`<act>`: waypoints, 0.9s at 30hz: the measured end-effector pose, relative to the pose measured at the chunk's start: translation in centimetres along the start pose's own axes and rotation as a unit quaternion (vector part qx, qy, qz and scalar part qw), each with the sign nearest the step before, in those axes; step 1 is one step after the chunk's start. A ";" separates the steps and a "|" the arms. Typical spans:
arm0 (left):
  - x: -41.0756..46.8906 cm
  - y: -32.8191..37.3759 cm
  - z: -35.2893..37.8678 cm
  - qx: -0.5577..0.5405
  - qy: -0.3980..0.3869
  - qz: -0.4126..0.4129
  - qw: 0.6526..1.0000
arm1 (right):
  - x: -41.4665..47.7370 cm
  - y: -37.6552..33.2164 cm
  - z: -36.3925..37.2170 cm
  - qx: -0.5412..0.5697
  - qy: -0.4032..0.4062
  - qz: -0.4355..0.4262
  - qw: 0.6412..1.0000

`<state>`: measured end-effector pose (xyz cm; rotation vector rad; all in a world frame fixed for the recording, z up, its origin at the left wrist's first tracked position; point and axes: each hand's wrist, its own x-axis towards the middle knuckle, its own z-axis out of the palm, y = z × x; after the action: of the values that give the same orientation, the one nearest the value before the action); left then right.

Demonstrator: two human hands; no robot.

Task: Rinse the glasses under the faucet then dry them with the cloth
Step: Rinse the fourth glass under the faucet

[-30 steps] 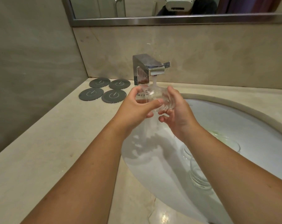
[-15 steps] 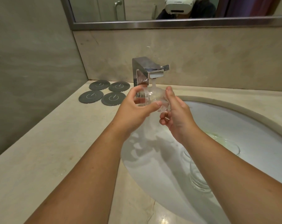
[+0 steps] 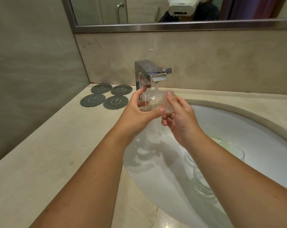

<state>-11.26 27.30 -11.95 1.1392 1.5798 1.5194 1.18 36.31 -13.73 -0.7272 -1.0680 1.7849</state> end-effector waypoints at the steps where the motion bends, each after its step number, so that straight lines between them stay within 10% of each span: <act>1: 0.0 0.0 0.0 0.007 0.007 0.005 1.000 | 0.0 0.0 0.0 -0.001 0.000 0.001 1.000; 27: -0.2 0.3 0.2 0.014 0.035 -0.006 0.999 | 0.3 0.0 -0.1 -0.004 -0.020 0.024 1.000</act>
<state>-11.01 27.21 -11.71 1.1011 1.6568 1.5488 1.16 36.60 -13.75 -0.7293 -1.0931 1.8435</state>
